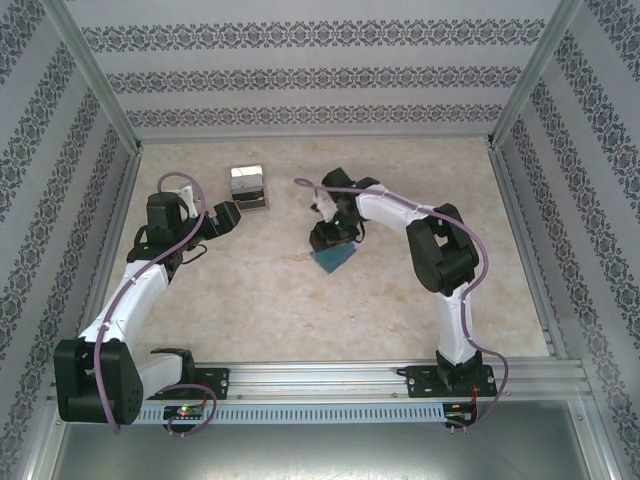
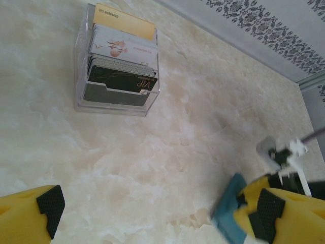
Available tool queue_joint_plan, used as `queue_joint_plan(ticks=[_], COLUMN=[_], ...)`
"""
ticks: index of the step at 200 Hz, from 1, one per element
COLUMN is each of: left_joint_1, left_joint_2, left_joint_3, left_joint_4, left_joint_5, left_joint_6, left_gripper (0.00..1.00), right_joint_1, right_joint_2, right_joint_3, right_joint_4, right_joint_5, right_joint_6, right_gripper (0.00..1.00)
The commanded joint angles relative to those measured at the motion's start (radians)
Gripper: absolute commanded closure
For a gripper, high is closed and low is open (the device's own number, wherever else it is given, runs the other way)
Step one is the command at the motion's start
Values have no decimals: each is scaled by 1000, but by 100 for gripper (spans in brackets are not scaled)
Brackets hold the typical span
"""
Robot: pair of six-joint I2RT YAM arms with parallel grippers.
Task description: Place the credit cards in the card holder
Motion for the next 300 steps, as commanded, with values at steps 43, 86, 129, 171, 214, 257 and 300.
queue_joint_plan(ticks=[43,86,129,171,214,257,300], left_joint_1=[-120,-297,-368,-405,-415,-430,-440], left_joint_2=[181,440,626,715,774,813,808], left_joint_3=[91,215,311,376,388,413,410], left_joint_4=[-45,-108,-184,-247,-273,-304,-288], left_joint_5=[274,362,390,414,450,502,545], left_joint_6=[55,82,132,170,189,216,209], left_gripper=[4,19,26,33,36,39,52], right_joint_1=[-54,14,48,55,54,52,52], right_joint_2=[-354,-416,-390,-355,-329,-311,-300], right_joint_3=[-321,-485,-570,-583,-574,-573,-567], right_joint_4=[195,275,352,385,393,409,406], right_joint_5=[112,121,124,145,165,175,184], right_joint_6=[348,502,599,621,623,630,634], right_gripper=[65,72,75,76,76,77,77])
